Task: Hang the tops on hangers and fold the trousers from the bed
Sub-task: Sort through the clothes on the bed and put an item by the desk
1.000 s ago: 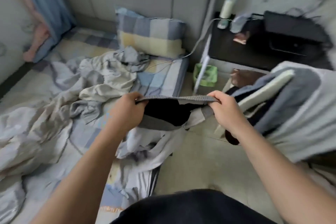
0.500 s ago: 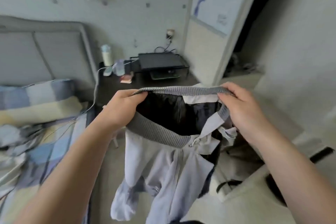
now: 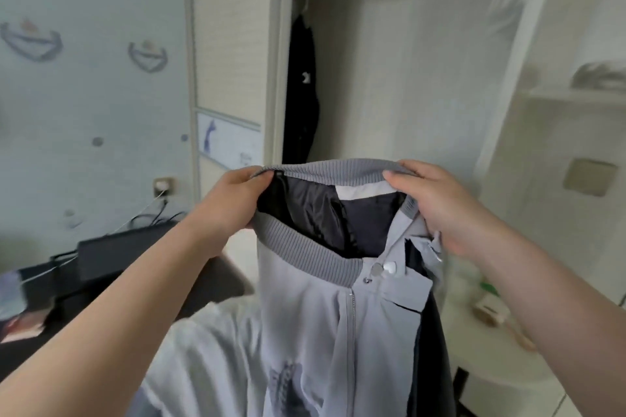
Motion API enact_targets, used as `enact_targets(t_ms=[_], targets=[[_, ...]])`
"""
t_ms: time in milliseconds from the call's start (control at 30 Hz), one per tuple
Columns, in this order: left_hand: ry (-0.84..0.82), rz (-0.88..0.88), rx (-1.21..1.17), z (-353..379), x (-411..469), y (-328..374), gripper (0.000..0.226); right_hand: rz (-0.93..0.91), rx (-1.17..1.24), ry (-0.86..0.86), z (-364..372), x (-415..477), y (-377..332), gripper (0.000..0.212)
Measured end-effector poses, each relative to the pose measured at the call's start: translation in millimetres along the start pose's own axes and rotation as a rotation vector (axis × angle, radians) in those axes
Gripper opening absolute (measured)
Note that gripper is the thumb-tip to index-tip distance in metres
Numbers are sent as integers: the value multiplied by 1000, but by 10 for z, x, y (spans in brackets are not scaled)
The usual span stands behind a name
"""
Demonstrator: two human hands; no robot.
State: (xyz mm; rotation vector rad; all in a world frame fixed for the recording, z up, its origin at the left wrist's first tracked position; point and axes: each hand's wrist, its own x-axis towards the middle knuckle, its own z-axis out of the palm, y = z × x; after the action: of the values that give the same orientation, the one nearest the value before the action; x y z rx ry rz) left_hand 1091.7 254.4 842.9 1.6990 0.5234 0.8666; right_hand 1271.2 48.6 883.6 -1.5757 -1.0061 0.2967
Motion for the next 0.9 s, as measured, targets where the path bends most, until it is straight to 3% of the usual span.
enact_targets(t_ms=[100, 167, 233, 300, 400, 500, 633, 767, 900], targets=[[-75, 152, 55, 242, 548, 221, 34, -62, -90, 76, -231, 379, -219, 22], [-234, 248, 131, 384, 844, 392, 50, -105, -174, 130, -333, 650, -360, 18], [-412, 317, 223, 533, 1099, 575, 51, -131, -238, 162, -384, 915, -500, 14], [-486, 359, 305, 688, 1365, 737, 59, -154, -299, 177, -396, 1151, -650, 14], [-525, 436, 305, 900, 1782, 894, 40, -167, -369, 148, -412, 1487, -847, 14], [-431, 515, 251, 1046, 2204, 1091, 37, -138, -525, 108, -531, 1764, -989, 6], [-229, 711, 406, 1096, 2737, 1495, 30, 19, -1006, 197, -786, 2075, -1011, 23], [-238, 777, 456, 1161, 3191, 1748, 30, 178, -1232, 392, -1018, 2259, -1018, 29], [-209, 758, 482, 1225, 3598, 1893, 30, 378, -1428, 385, -1123, 2403, -1137, 32]])
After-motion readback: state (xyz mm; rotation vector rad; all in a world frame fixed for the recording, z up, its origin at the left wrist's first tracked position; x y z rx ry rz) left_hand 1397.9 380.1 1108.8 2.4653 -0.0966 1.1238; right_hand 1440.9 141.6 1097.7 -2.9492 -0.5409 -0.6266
